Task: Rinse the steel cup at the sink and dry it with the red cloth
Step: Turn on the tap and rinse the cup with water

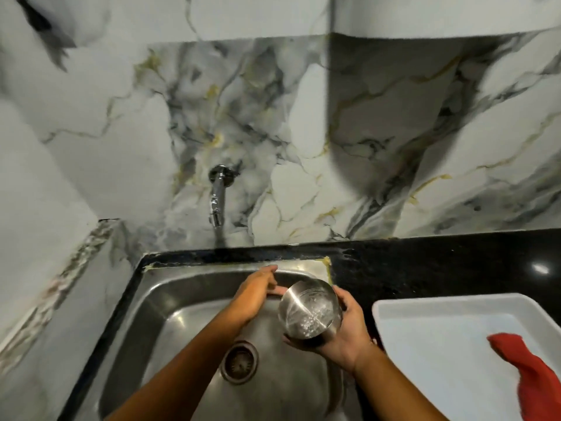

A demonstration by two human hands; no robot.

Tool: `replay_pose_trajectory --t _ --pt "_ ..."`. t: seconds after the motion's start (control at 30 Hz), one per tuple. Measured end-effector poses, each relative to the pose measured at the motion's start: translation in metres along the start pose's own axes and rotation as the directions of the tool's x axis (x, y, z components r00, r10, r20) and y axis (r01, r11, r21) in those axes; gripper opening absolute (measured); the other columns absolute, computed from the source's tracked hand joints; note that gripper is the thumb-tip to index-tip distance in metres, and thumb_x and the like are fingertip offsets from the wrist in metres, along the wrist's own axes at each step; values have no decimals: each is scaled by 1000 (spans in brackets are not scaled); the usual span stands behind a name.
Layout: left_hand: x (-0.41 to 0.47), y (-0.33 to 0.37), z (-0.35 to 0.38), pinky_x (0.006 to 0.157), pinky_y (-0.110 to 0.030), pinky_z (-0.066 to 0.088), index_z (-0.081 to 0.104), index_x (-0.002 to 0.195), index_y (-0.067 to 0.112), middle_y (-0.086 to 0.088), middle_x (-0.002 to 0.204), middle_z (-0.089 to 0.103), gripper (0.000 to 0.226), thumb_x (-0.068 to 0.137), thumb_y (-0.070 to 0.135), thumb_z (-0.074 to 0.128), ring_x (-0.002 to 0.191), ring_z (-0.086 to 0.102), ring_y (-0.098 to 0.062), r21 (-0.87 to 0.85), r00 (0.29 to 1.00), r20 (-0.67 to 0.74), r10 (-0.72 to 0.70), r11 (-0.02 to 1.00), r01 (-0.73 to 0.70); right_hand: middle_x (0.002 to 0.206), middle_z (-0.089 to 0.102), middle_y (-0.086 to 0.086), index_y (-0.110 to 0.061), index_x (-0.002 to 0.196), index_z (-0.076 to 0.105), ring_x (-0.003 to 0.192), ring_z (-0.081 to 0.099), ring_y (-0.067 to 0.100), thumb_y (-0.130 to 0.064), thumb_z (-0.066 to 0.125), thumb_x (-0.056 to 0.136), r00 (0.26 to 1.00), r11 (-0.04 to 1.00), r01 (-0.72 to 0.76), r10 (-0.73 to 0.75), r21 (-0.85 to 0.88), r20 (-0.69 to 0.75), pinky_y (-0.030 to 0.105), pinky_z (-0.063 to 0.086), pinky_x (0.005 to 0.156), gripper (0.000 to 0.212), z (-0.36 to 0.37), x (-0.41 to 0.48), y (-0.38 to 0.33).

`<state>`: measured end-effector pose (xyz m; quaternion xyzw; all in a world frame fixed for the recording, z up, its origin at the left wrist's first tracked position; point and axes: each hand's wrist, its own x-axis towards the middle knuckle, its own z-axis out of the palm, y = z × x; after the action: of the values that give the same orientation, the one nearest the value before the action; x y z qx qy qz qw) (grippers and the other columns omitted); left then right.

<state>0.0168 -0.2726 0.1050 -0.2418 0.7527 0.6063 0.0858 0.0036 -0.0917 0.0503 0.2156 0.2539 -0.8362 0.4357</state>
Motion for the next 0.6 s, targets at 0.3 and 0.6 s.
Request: replay_pose_trajectory --t 0.3,0.6 --pt "82 11 -109 92 -39 53 68 119 20 0 104 73 40 85 42 68 99 67 -23 281 830 -513 218 957 -77 132 62 24 -13 127 64 120 55 46 -51 65 74 996 995 -90 88 46 33 66 39 104 65 71 118 5" --pt "131 36 -120 47 -24 32 66 67 13 4 53 57 33 77 44 67 51 54 -14 450 764 -553 332 891 -61 139 58 24 -16 134 61 131 48 47 -52 69 72 973 983 -184 182 -2 140 68 36 107 72 93 207 13"
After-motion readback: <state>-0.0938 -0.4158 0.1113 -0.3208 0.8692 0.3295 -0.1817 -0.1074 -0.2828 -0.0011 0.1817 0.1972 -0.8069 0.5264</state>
